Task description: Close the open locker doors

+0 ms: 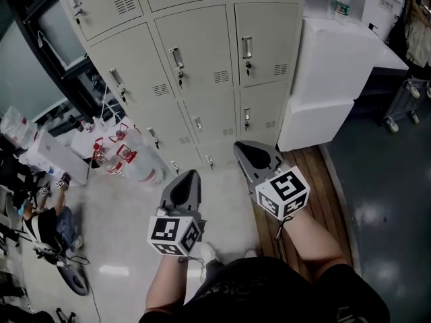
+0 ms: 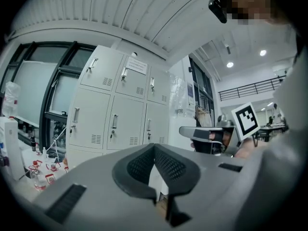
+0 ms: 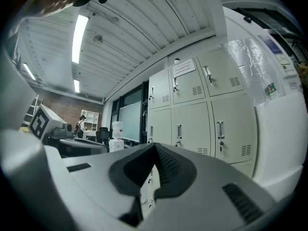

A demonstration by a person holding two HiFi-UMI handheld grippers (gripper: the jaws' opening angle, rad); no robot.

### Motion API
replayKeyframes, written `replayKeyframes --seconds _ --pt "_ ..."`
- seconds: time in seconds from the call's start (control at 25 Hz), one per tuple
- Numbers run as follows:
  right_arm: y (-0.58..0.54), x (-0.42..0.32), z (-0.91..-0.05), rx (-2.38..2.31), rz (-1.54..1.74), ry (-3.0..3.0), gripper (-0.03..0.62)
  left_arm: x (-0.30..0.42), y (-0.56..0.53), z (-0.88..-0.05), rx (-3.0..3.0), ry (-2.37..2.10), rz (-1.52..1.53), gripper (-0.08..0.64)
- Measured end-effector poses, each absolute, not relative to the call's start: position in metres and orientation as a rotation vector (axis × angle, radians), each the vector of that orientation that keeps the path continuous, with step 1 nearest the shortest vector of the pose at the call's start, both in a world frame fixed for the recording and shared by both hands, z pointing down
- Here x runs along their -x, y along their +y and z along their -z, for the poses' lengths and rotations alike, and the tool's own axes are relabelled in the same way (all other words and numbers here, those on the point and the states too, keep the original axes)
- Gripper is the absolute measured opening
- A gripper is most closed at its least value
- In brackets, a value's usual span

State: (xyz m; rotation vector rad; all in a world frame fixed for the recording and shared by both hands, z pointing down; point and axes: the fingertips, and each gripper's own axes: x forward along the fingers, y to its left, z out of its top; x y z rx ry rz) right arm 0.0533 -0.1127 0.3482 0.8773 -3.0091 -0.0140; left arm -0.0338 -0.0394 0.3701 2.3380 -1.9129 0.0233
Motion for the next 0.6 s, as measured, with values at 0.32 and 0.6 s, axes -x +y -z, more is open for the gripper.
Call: replayKeyframes --seconds 0.32,0.6 --pt "-0.104 -0.062 -0.352 -0.843 0.009 -3.023 0.000 0.023 -0.029 -0.373 -2.320 -1.941 -0.016 0.005" --pt "-0.100 -0.067 -0.348 -0.838 0.022 -3.030 0.000 0.018 -0.025 -0.371 -2.320 -1.947 -0.010 0.005"
